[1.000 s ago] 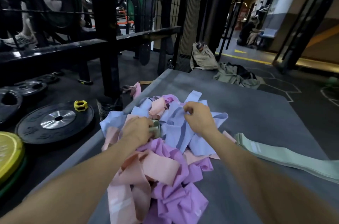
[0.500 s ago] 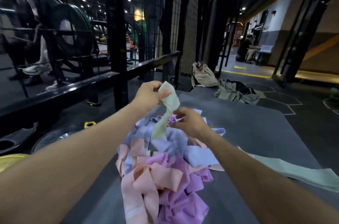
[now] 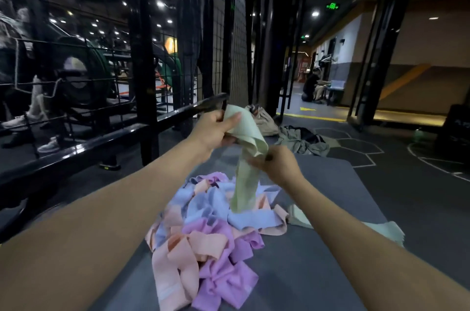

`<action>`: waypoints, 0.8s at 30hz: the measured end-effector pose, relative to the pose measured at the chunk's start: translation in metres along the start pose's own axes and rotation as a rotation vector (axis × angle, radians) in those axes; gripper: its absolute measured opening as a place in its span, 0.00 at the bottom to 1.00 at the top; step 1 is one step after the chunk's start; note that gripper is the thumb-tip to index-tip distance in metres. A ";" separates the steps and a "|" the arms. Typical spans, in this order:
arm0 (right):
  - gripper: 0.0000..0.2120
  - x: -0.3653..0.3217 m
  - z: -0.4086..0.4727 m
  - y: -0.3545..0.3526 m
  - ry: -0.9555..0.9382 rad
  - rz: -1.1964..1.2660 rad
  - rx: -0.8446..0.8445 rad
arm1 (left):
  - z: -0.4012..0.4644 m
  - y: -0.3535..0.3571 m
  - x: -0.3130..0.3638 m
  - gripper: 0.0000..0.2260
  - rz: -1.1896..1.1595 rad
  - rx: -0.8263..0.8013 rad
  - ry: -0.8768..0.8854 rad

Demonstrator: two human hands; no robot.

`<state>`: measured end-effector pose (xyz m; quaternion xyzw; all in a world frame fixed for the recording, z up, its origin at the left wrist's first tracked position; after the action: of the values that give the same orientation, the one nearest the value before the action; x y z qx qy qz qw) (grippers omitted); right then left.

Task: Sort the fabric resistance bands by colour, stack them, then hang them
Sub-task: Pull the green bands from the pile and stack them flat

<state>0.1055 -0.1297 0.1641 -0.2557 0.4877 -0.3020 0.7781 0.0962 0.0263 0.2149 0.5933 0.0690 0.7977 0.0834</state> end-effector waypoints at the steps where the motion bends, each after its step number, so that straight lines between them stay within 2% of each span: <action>1: 0.19 0.007 -0.008 -0.006 0.026 0.030 0.006 | -0.004 0.001 -0.009 0.03 0.015 0.020 -0.013; 4: 0.15 0.035 -0.035 -0.017 0.097 0.120 -0.032 | -0.020 0.007 -0.041 0.05 0.033 0.079 -0.051; 8: 0.03 0.077 -0.069 -0.020 0.149 0.031 -0.096 | -0.039 0.019 -0.086 0.08 0.048 0.136 -0.129; 11: 0.08 0.101 -0.093 -0.021 0.223 -0.014 -0.092 | -0.052 0.030 -0.118 0.07 0.017 0.131 -0.213; 13: 0.15 0.113 -0.105 -0.020 0.265 0.005 -0.067 | -0.063 0.034 -0.134 0.07 0.005 0.138 -0.247; 16: 0.18 0.126 -0.112 -0.013 0.272 0.061 -0.030 | -0.070 0.033 -0.154 0.06 0.005 0.143 -0.300; 20: 0.15 0.138 -0.115 0.007 0.280 0.055 0.083 | -0.070 0.026 -0.175 0.08 0.223 0.147 -0.188; 22: 0.09 0.147 -0.117 0.019 0.321 -0.065 0.144 | -0.073 0.023 -0.186 0.10 0.472 0.139 -0.121; 24: 0.07 0.158 -0.122 0.030 0.367 -0.214 0.174 | -0.078 0.021 -0.199 0.13 0.586 0.126 -0.095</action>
<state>0.0549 -0.2353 0.0002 -0.1787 0.5631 -0.4654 0.6591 0.0768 -0.0373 0.0109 0.6288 -0.0597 0.7531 -0.1842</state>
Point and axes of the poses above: each hand's wrist, its own z-axis towards the middle knuckle, its own y-axis out of the palm, x = y × z, the point moved 3 cm from there along z, towards the middle knuckle, and after that the axes turned 8 degrees about -z, right-handed, at the moved point
